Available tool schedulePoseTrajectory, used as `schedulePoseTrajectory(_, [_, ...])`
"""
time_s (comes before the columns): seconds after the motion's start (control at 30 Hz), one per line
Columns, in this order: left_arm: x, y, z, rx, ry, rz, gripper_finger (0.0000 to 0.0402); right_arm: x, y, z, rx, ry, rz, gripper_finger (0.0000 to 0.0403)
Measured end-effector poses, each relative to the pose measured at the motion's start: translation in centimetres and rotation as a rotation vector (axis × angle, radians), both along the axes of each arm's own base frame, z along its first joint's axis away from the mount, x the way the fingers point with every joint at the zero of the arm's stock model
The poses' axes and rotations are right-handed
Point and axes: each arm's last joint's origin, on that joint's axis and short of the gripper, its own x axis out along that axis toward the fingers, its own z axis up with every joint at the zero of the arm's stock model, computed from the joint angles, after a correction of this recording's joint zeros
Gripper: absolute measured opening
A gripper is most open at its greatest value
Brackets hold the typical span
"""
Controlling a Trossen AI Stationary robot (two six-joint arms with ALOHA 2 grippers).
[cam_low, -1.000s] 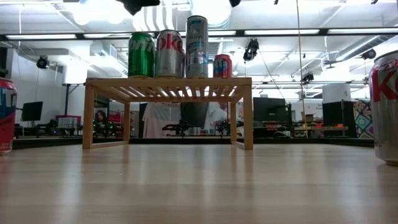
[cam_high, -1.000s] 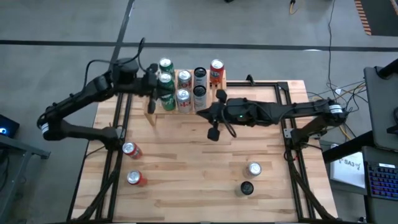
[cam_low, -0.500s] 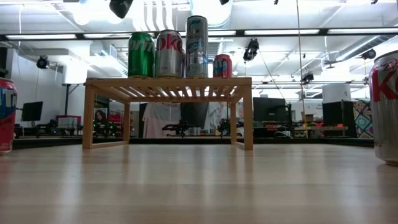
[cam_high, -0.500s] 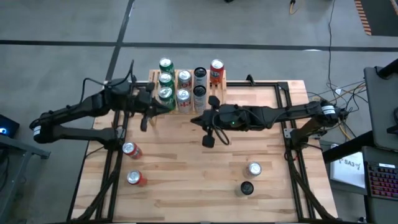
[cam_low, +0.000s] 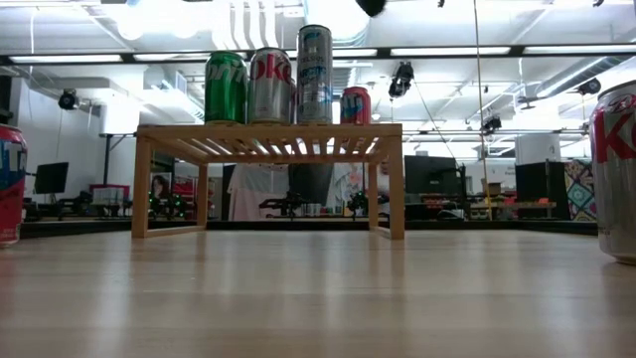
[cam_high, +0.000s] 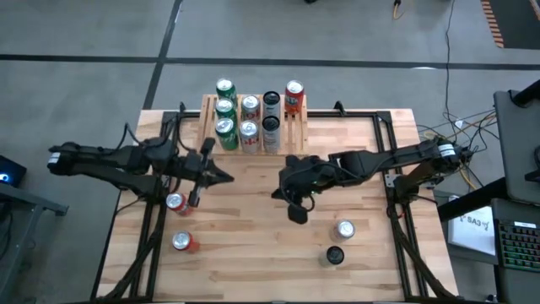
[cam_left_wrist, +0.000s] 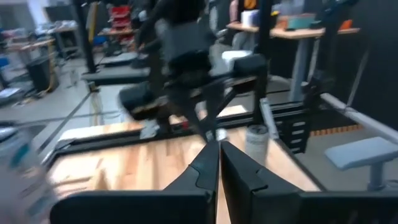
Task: Place canned beverage on shelf
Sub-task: Put the yellow soda can on the shelf
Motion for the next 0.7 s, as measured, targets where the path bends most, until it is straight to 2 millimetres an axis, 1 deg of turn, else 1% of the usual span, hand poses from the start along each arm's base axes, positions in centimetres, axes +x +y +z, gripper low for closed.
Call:
schedulePoseTrajectory(0.13, [0.2,-0.9,-0.5,-0.007,-0.039,-0.047,0.0000,-1.0,0.4,-0.5,0.126,0.164,-0.014,0.0009])
schedulePoseTrajectory(0.27, [0.1,-1.2,-0.6,-0.025,-0.060,-0.058,0.0000,-2.2,1.3,-0.5,0.224,0.321,-0.055,0.0009])
schedulePoseTrajectory(0.37, [0.0,-1.1,-0.2,-0.031,-0.079,-0.057,0.0000,-3.3,2.0,-0.2,0.271,0.428,-0.098,0.0009])
schedulePoseTrajectory(0.57, [-0.1,-1.1,0.4,-0.040,-0.100,-0.057,0.0000,-5.2,3.3,1.2,0.347,0.579,-0.200,0.0009])
schedulePoseTrajectory(0.7, [-0.1,-1.1,0.5,-0.055,-0.098,-0.057,0.0000,-6.7,4.0,1.5,0.436,0.728,-0.337,0.0009])
